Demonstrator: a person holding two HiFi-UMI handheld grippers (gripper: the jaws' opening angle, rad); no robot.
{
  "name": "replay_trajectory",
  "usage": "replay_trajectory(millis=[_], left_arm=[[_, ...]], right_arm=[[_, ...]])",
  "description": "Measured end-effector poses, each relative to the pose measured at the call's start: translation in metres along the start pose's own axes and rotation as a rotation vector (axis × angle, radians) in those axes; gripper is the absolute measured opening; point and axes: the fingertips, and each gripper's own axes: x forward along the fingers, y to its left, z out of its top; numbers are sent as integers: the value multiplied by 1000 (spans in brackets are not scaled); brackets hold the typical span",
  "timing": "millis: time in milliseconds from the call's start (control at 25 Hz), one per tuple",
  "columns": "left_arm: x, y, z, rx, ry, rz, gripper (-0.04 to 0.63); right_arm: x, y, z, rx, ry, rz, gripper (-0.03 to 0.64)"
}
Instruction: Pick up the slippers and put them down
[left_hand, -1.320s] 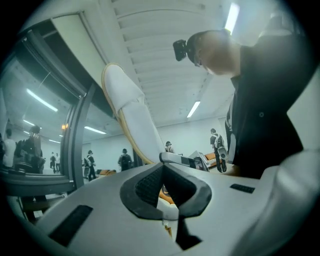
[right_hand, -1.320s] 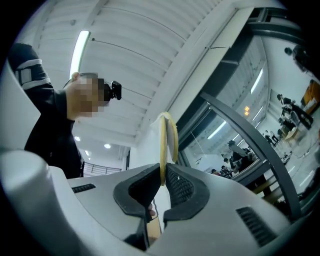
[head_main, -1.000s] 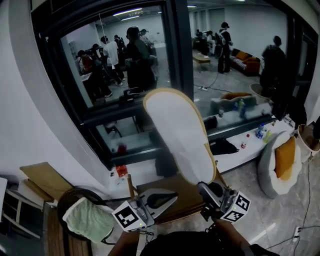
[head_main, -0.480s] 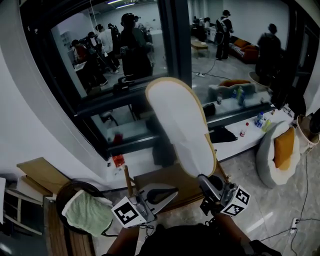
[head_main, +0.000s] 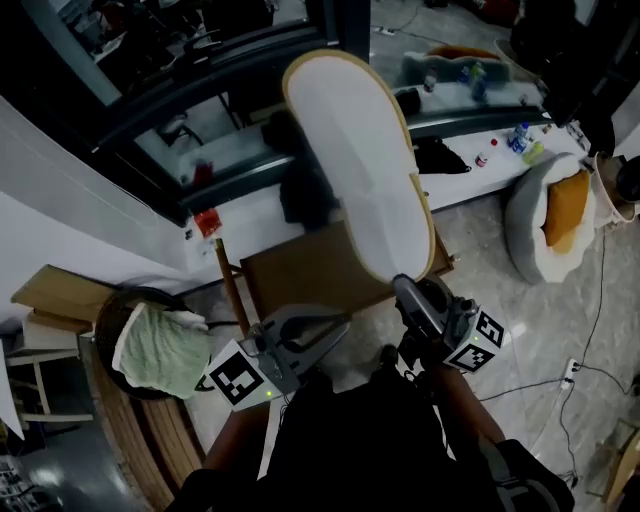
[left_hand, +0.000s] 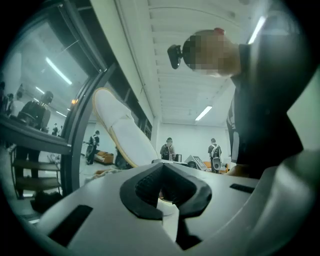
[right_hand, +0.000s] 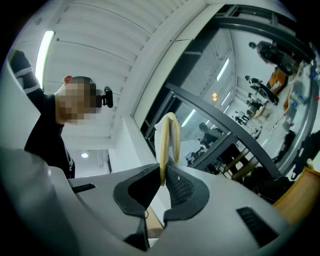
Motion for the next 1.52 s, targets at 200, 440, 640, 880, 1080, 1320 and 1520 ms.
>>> replay_trajectory(millis=[200, 440, 640, 880, 1080, 1320, 1520], left_arm=[[8, 14, -54, -39, 46, -27, 11], [15, 33, -128, -207, 101, 7, 11], [25, 37, -184, -311, 112, 3, 11], [37, 20, -256, -439, 140, -12, 11], [48, 13, -313, -495, 183, -19, 11], [53, 28, -350, -520, 174, 32, 11], [55, 34, -367, -533, 170, 57, 11]], right_arm=[[-16, -52, -32, 77, 8, -53, 41], [-49, -117, -91, 237, 28, -178, 41], [-79, -158, -153, 340, 83, -248, 43], [-119, -185, -218, 511, 76, -318, 43], [-145, -209, -255, 588, 73, -353, 43], [-174, -226, -290, 648, 109, -426, 43], [-188, -235, -310, 687, 138, -451, 43]])
